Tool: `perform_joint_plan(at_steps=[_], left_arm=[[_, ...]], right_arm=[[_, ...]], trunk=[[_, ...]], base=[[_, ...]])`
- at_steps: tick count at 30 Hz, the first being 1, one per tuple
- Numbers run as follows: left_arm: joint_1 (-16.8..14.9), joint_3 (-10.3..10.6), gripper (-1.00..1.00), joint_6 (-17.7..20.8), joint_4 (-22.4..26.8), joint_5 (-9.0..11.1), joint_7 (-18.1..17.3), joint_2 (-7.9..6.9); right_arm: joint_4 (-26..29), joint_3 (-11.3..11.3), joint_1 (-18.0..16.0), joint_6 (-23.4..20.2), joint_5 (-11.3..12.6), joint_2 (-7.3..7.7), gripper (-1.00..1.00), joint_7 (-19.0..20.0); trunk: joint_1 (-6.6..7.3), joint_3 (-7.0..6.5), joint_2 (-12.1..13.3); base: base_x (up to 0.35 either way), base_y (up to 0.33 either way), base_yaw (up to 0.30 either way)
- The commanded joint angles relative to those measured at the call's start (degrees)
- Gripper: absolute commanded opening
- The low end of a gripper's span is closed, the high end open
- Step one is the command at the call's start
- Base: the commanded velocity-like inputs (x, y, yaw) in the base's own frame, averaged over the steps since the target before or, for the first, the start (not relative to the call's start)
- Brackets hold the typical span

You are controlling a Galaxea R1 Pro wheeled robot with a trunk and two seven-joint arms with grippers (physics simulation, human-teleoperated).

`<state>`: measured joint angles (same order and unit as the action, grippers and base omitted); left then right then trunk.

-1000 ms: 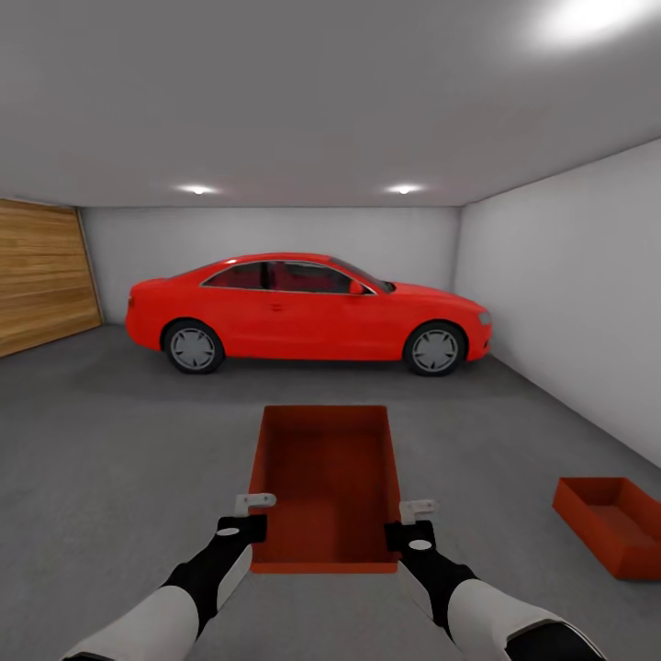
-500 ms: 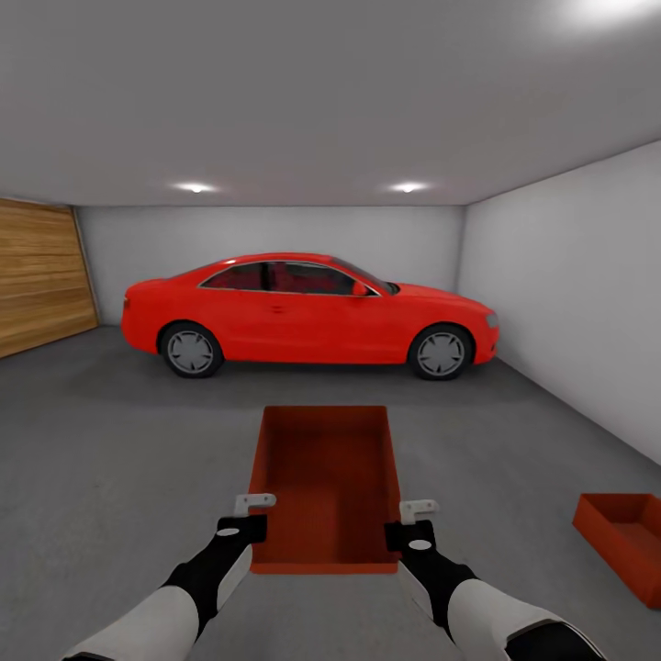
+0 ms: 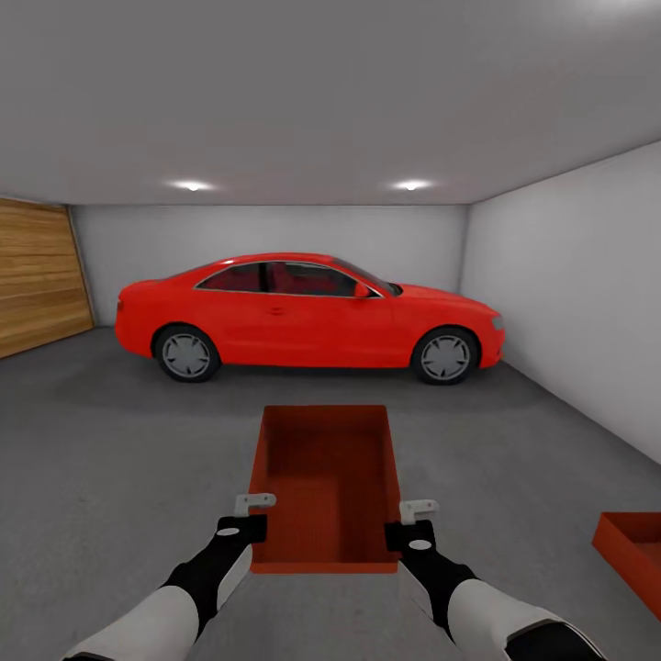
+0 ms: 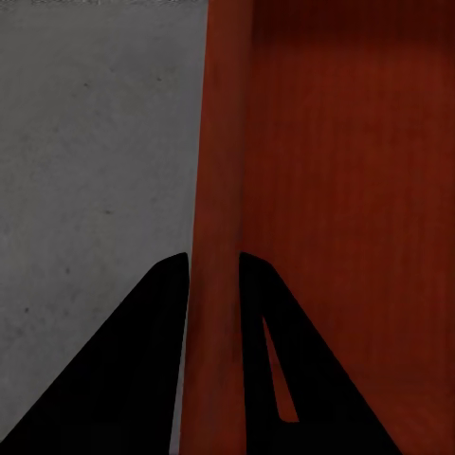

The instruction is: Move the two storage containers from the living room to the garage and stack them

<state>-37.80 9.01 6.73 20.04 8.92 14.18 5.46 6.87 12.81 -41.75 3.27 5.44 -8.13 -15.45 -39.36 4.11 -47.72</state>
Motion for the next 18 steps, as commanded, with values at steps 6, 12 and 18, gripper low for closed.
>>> perform_joint_plan(at_steps=[6,12,18], left_arm=[[-0.1,-1.4,-1.00,0.5,1.7,3.4,1.7,-0.01],[-0.1,-1.4,-1.00,0.5,1.7,3.4,1.7,-0.01],[-0.1,-1.4,-1.00,0.5,1.7,3.4,1.7,-0.01]], right_arm=[[-0.1,0.5,0.0,0.1,1.0,-1.75,-1.00,0.1],[-0.1,0.5,0.0,0.1,1.0,-1.79,-1.00,0.1],[-0.1,0.5,0.0,0.1,1.0,-1.80,-1.00,0.1]], trunk=[[-0.05,0.10,-0.1],[-0.05,0.10,-0.1],[-0.05,0.10,-0.1]], base=[[0.322,0.000,-0.148],[0.322,0.000,-0.275],[0.322,0.000,-0.286]])
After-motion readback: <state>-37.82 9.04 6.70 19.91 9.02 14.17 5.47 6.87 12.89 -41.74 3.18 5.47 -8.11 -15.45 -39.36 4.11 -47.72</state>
